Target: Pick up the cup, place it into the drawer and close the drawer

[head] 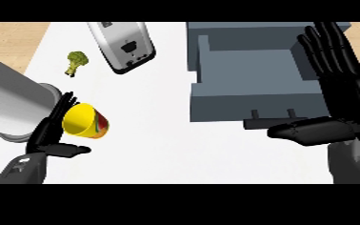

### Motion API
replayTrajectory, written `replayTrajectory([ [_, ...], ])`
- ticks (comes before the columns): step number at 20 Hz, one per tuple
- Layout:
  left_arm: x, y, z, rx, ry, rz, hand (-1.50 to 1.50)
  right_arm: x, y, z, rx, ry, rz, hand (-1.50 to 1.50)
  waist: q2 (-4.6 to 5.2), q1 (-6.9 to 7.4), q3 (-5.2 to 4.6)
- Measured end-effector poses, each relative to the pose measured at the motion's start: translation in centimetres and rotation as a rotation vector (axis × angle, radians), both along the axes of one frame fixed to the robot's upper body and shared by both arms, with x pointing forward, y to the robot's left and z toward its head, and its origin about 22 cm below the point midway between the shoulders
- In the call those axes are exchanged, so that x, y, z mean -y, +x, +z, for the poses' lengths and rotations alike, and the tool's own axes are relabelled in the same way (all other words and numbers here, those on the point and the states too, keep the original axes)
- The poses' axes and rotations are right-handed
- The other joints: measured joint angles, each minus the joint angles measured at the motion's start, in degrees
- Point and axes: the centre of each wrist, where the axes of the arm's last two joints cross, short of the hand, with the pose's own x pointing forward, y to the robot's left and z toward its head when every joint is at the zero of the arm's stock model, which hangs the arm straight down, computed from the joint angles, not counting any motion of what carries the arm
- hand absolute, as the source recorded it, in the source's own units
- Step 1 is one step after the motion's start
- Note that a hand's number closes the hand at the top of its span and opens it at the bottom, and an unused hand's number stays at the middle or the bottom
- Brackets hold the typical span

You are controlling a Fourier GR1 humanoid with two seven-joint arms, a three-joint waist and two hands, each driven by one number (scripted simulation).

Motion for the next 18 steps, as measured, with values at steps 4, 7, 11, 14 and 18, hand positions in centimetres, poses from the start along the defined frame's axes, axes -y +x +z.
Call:
replayTrajectory([
  [4, 0.3, -0.1, -0.4, 0.011, -0.002, 0.001, -1.5, 0.5, 0.1, -0.1, -0.006, -0.006, 0.005, -1.5, 0.14, -0.26, -0.07],
  [7, 1.4, 0.6, -0.5, 0.026, -0.008, -0.003, -1.5, 0.2, 0.3, 0.1, -0.005, -0.006, 0.012, -1.5, 0.24, -0.44, -0.09],
  [11, 1.9, 0.6, -0.8, 0.031, -0.001, -0.022, -1.5, 0.0, 0.6, 0.6, -0.006, -0.007, 0.013, -1.5, 0.27, -0.48, -0.11],
  [14, 2.3, 0.5, -1.0, 0.035, -0.003, -0.033, -1.5, 0.2, 0.3, 0.3, -0.008, -0.01, 0.016, -1.5, 0.28, -0.66, -0.12],
  [18, 3.1, 1.1, -1.0, 0.027, -0.032, -0.054, -1.5, 0.1, 0.4, 0.6, -0.001, -0.012, 0.011, -1.5, 0.32, -0.71, -0.13],
])
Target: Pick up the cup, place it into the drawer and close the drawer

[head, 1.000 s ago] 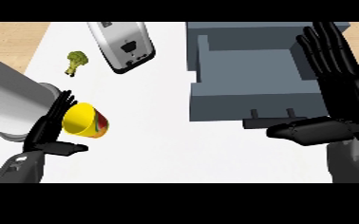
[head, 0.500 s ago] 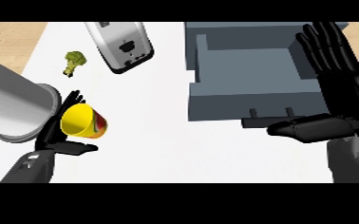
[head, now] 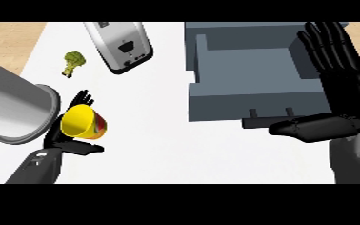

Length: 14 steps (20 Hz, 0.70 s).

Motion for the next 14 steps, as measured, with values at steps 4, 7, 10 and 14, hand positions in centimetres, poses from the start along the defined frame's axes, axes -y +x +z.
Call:
replayTrajectory([
  [4, 1.0, 0.5, -0.1, -0.002, -0.052, -0.045, 1.5, 0.1, 0.2, -0.1, -0.01, -0.004, -0.002, -1.5, 0.02, 0.11, -0.01],
  [7, 1.7, 1.2, 0.2, 0.045, -0.061, -0.055, 1.5, 0.5, 0.1, -0.2, -0.009, -0.007, -0.007, -1.5, -0.01, -0.01, -0.02],
  [10, 2.1, 1.7, 0.5, 0.128, -0.023, -0.02, 1.5, 0.6, 0.1, 0.1, -0.008, -0.012, -0.012, -1.5, 0.01, 0.04, -0.01],
  [14, 2.6, 1.5, 0.2, 0.217, 0.027, 0.073, 1.5, 0.8, 0.1, -0.2, -0.005, -0.01, -0.013, -1.5, -0.01, 0.24, 0.03],
])
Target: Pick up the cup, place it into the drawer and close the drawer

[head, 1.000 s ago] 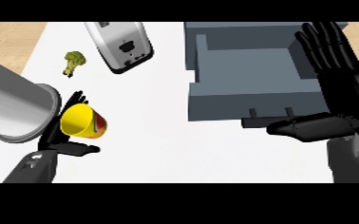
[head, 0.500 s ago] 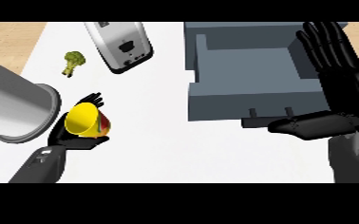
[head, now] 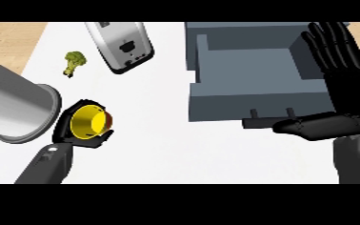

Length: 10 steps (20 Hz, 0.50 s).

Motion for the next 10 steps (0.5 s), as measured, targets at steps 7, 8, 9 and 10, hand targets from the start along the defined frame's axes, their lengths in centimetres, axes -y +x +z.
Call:
replayTrajectory([
  [7, 4.3, 0.1, -1.4, 0.096, -0.09, 0.258, 1.5, 0.1, 0.0, -0.4, -0.005, 0.008, -0.005, -1.5, -0.27, 0.63, 0.1],
  [8, 4.6, 0.8, -0.9, 0.118, -0.109, 0.26, 1.5, 0.1, 0.0, -0.5, -0.009, 0.007, -0.007, -1.5, -0.34, 0.76, 0.12],
  [9, 4.7, 1.2, -0.5, 0.134, -0.123, 0.255, 1.5, 0.0, -0.1, -0.5, -0.012, 0.005, -0.007, -1.5, -0.43, 0.83, 0.14],
  [10, 5.2, 1.8, -0.2, 0.148, -0.139, 0.241, 1.5, 0.1, -0.1, -0.4, -0.011, 0.003, -0.011, -1.5, -0.5, 0.91, 0.16],
])
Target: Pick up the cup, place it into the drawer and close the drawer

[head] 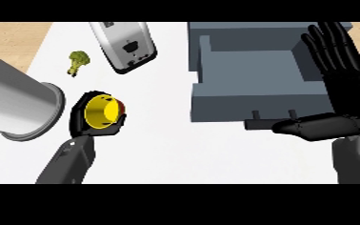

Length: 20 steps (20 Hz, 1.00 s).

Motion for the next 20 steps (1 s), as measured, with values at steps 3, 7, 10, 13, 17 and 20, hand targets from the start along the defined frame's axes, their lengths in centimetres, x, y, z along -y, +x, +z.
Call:
replayTrajectory([
  [3, 0.6, 1.7, 1.5, 0.045, -0.005, -0.051, 1.5, -0.1, -0.6, -0.2, -0.002, -0.005, -0.006, -1.5, -0.2, 0.11, 0.06],
  [7, 3.7, 5.2, 4.9, 0.126, -0.012, -0.152, 1.5, 0.6, -0.8, -0.1, -0.005, -0.018, -0.02, -1.5, -0.54, 0.73, 0.16],
  [10, 6.0, 7.1, 7.4, 0.174, -0.009, -0.217, 1.5, 0.6, -0.9, -0.6, -0.009, -0.012, -0.029, -1.5, -0.66, 1.12, 0.2],
  [13, 8.6, 9.1, 11.0, 0.205, 0.001, -0.286, 1.5, 1.2, -0.7, -0.8, -0.012, -0.015, -0.04, -1.5, -0.84, 1.49, 0.24],
  [17, 12.1, 10.8, 16.0, 0.226, 0.024, -0.349, 1.5, 1.4, -0.4, -0.7, -0.011, -0.017, -0.045, -1.5, -0.93, 1.52, 0.24],
  [20, 14.7, 11.7, 19.8, 0.225, 0.052, -0.366, 1.5, 1.4, -0.5, -1.1, -0.007, -0.014, -0.049, -1.5, -0.83, 1.16, 0.24],
])
